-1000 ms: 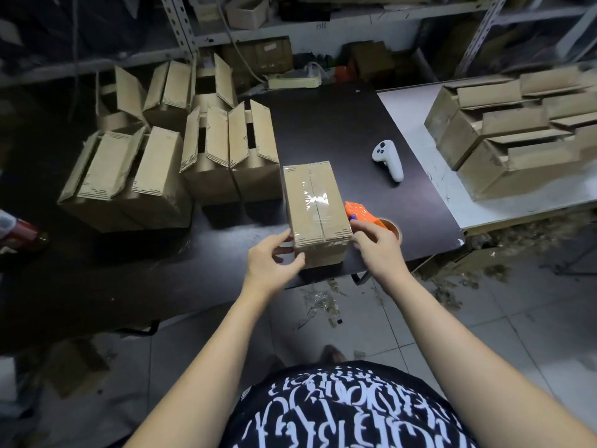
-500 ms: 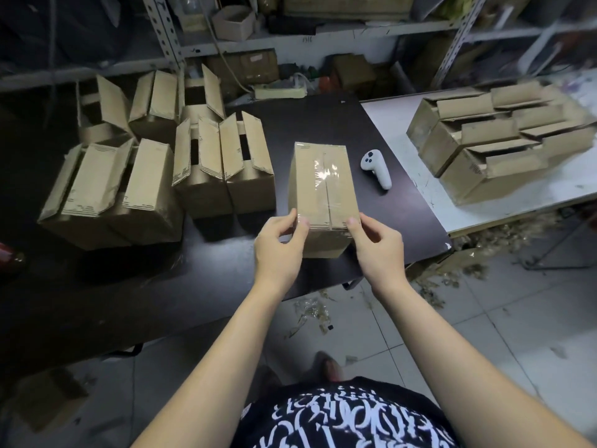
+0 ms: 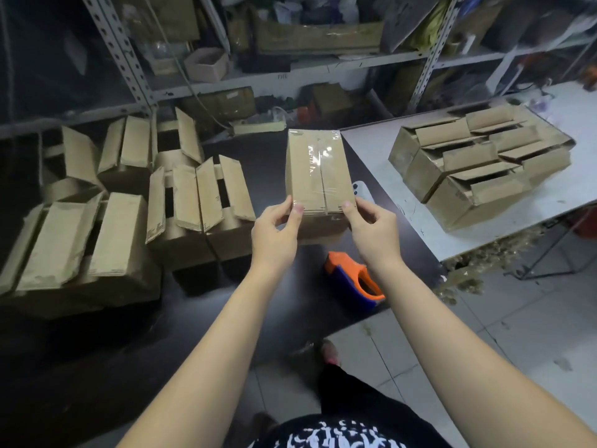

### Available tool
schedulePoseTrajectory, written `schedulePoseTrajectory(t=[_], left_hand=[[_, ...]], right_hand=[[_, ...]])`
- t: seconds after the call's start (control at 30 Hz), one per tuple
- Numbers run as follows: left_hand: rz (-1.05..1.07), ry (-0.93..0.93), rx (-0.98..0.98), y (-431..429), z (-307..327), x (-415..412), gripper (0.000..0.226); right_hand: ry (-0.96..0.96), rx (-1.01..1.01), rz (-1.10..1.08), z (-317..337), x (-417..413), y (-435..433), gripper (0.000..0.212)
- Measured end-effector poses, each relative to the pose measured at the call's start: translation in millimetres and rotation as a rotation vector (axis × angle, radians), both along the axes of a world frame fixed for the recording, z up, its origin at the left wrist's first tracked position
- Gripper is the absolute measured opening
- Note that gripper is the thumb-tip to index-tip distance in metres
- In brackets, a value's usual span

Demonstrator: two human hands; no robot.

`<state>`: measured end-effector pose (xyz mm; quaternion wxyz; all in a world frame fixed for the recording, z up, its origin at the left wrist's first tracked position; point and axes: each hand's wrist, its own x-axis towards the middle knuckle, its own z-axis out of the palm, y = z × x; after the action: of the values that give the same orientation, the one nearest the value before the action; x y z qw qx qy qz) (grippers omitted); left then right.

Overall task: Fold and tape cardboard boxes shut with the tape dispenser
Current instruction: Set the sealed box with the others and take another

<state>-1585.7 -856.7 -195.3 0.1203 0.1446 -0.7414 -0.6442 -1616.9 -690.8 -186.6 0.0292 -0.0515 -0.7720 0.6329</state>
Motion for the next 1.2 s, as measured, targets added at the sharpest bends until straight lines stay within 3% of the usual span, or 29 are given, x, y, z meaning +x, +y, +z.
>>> schedulePoseTrajectory(t=[0.17, 0.5, 0.6, 0.67, 0.73, 0.83, 0.97, 1.07, 1.2], left_hand=[[0.008, -0.063, -0.032, 0.9, -4.4, -76.3, 0.044], [0.049, -0.266, 0.006, 6.8, -27.7, -212.6, 0.051], [0.073, -0.313, 0.022, 8.8, -42.5, -238.5, 0.060], [0.070, -0.324, 0.019, 13.7, -43.6, -248.7, 0.054], [0.065, -0.328, 0.016, 19.3, -42.3, -255.4, 0.049], [0.051, -0.339, 0.001, 21.3, -42.5, -261.2, 0.048], [0.020, -0.362, -0.093, 11.9, -26.6, -252.4, 0.052], [-0.046, -0.315, -0.231, -13.0, 0.8, -232.2, 0.044], [-0.102, -0.215, -0.456, -77.9, 39.6, -193.8, 0.034]], right_hand=[[-0.029, 0.110, 0.039, -9.1, -84.9, -2.0, 0.045], [-0.175, 0.046, 0.106, -35.6, -236.0, -9.8, 0.011], [-0.205, 0.092, 0.102, -44.7, -261.1, -9.1, 0.023], [-0.206, 0.099, 0.107, -52.8, -273.8, -6.7, 0.020], [-0.206, 0.101, 0.108, -59.4, -281.4, -3.3, 0.012], [-0.198, 0.117, 0.136, -64.2, -287.4, 1.2, 0.031], [-0.131, 0.252, 0.165, -55.0, -285.1, 1.3, 0.039], [0.038, 0.427, 0.149, -42.9, -269.2, -6.9, 0.045], [0.135, 0.464, 0.245, -34.7, -225.2, -33.4, 0.045]])
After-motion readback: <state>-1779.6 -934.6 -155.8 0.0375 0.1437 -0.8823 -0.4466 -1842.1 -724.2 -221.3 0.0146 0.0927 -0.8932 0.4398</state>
